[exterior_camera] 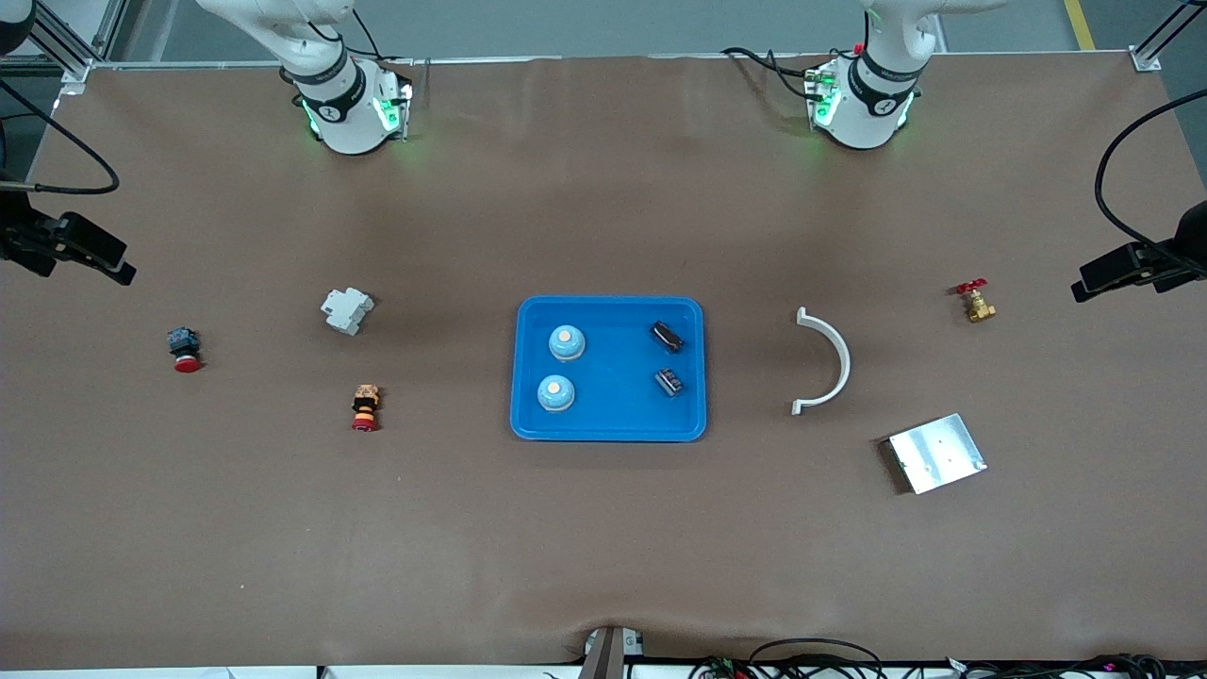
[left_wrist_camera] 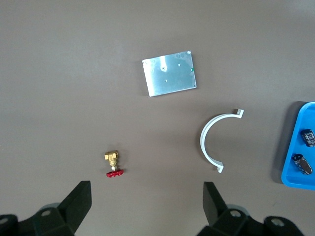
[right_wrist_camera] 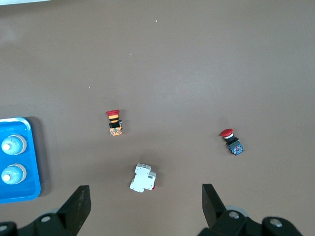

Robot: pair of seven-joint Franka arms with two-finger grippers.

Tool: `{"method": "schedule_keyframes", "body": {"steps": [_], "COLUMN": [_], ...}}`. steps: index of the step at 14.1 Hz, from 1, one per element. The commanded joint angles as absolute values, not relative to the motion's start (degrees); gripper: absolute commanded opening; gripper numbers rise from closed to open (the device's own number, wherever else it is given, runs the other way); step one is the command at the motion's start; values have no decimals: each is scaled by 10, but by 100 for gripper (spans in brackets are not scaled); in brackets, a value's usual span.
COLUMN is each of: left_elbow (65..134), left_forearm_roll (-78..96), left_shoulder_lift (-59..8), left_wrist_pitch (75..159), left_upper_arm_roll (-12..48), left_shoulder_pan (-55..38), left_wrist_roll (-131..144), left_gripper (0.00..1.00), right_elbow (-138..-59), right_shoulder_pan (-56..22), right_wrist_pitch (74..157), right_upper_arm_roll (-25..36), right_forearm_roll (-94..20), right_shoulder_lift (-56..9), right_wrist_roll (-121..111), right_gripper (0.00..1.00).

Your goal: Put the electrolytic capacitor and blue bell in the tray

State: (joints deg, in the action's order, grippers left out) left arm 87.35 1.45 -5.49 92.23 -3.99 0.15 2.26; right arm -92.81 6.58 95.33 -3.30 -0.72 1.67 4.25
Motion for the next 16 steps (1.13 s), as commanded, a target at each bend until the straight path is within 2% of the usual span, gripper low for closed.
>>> {"method": "schedule_keyframes", "body": {"steps": [1, 6, 16], "left_elbow": [867, 874, 871], "left_forearm_roll": [8, 8, 8], "left_shoulder_lift": [-48, -31, -35], "left_wrist_pitch": [932, 940, 977], "left_upper_arm_roll": [-20, 4, 4], "left_shoulder_pan": [-2, -2, 4], "left_wrist_roll": [23, 32, 32], "left_gripper": [100, 100, 100], "right_elbow": [-941, -943, -943], "right_shoulder_pan": [62, 61, 58], "right_wrist_pitch": [952, 954, 957], "right_upper_arm_roll": [-33, -33, -33], "right_forearm_roll": [4, 4, 4], "right_shoulder_lift": [33, 32, 31], "right_wrist_roll": [38, 38, 37], "right_gripper": [100, 100, 100]}}
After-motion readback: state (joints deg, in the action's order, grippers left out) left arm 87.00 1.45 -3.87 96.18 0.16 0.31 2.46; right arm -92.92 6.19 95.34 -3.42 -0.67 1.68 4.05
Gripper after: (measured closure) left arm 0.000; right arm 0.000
